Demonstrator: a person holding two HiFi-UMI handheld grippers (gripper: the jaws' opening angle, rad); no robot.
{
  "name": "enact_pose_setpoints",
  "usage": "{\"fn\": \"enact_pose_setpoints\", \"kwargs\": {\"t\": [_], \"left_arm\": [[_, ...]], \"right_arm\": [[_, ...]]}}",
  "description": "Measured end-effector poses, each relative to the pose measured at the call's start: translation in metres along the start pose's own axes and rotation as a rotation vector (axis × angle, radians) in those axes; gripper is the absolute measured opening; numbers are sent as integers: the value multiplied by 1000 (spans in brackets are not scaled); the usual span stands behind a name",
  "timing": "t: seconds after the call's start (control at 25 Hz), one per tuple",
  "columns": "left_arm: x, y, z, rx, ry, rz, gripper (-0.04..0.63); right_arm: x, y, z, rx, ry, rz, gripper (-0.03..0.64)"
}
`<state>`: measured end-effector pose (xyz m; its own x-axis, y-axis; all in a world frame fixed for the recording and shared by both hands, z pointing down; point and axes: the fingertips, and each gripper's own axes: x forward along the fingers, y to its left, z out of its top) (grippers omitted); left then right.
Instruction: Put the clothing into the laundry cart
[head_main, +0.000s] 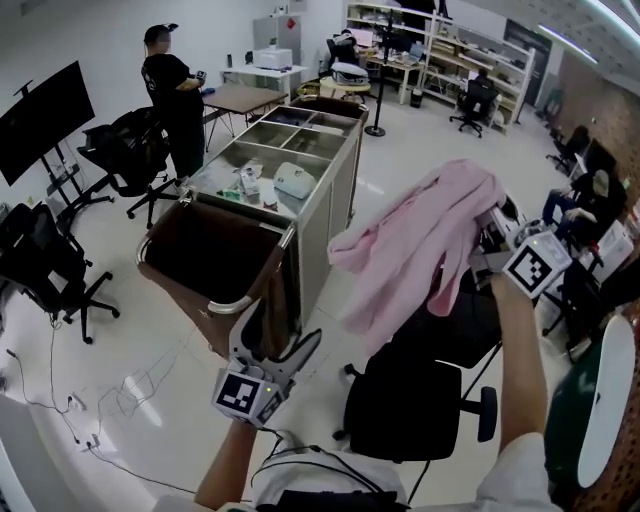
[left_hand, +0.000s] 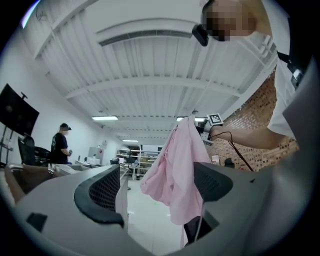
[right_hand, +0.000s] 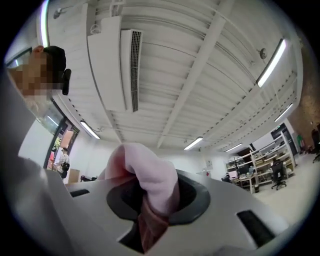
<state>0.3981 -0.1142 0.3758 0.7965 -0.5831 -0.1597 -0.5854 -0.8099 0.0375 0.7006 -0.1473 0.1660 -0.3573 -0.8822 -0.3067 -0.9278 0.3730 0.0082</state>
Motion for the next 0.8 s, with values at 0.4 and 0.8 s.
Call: {"fn": "enact_pose_setpoints", "kwargs": {"t": [0.4, 0.8], "left_arm": [[-105, 108, 10, 74, -22, 319, 443], [-195, 151, 18, 90, -8, 549, 443]], "right_arm": [[196, 124, -40, 52, 3, 230, 107], [251, 224, -286, -40, 713, 448, 177]]}}
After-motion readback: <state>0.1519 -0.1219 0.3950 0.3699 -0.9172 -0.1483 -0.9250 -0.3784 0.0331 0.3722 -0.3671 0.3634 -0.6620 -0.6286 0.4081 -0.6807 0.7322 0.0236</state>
